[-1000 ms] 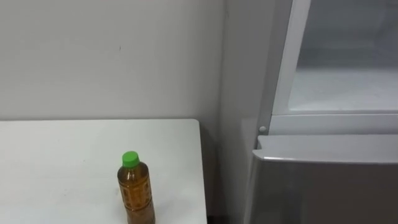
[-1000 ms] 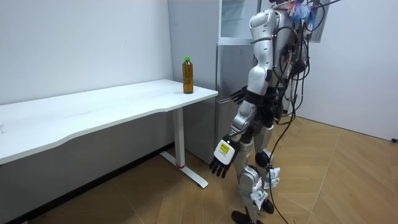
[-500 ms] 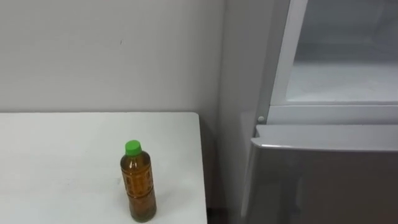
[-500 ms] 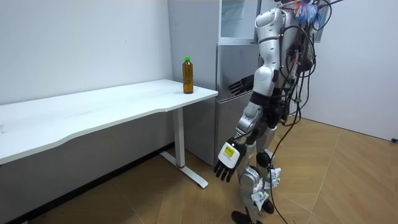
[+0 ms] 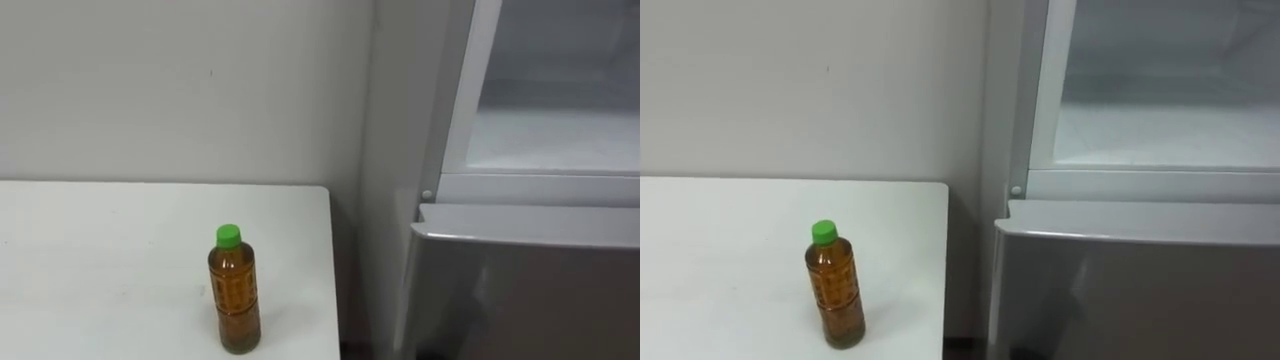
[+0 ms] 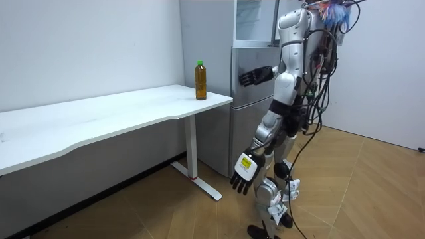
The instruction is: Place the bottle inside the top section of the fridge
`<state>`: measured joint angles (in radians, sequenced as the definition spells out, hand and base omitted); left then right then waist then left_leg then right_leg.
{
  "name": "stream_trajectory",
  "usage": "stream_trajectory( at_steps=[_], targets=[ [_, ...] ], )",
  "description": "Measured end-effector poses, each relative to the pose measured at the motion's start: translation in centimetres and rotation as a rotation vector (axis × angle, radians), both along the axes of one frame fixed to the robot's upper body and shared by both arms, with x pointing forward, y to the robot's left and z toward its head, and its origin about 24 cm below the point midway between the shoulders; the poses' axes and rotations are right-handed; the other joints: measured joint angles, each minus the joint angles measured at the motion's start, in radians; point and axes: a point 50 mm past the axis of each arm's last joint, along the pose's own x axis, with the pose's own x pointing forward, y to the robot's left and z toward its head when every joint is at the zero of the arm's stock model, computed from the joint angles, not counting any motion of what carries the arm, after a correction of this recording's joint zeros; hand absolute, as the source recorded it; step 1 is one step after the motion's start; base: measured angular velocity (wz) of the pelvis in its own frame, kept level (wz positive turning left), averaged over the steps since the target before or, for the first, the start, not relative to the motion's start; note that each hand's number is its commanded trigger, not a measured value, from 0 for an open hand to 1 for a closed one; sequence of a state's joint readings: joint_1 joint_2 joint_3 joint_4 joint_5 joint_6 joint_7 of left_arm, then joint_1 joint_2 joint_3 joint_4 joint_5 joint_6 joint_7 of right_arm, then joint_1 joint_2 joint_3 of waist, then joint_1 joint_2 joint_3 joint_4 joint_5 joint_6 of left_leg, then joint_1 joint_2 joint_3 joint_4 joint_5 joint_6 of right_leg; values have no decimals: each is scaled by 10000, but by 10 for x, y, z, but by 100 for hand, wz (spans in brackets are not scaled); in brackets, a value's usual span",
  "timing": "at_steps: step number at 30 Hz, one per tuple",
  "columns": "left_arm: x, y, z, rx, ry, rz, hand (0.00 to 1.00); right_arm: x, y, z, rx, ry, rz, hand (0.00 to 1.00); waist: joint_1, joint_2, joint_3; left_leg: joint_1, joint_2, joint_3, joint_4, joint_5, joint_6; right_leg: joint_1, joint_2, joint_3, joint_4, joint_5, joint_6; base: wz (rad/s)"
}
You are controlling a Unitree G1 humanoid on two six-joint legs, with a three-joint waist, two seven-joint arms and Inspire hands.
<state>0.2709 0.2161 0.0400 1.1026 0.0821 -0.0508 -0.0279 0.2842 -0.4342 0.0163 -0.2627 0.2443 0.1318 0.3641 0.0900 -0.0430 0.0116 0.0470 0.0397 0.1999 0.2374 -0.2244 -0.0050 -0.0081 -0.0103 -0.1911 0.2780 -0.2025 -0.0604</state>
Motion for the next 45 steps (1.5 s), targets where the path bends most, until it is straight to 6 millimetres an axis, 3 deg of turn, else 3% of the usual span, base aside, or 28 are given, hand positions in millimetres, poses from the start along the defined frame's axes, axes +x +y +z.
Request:
stream_trajectory(
  at_steps=[8,16,27,45],
  targets=[
    [0,0,0,13,183,-191,0,13,16,23,347,-1094,927,0,31,-48,-19,-15,17,10,-7,-3,-1,-17,20,5,-24,5,-6,0],
    [2,0,0,42,195,-228,0,32,41,59,3564,-3308,1339,0,17,15,-53,-113,6,-155,3,-9,3,231,22,-280,-415,54,52,13],
    [8,-5,-1,134,60,-791,0,31,62,46,4256,-2897,1668,0,47,166,-75,-167,8,-158,-3,-9,4,350,30,-458,-675,108,85,5],
    [10,-10,-1,235,96,-1387,0,35,79,24,4356,-1937,961,0,537,177,-53,-76,4,-218,-20,-9,4,479,13,-571,-727,112,88,1]
  ],
)
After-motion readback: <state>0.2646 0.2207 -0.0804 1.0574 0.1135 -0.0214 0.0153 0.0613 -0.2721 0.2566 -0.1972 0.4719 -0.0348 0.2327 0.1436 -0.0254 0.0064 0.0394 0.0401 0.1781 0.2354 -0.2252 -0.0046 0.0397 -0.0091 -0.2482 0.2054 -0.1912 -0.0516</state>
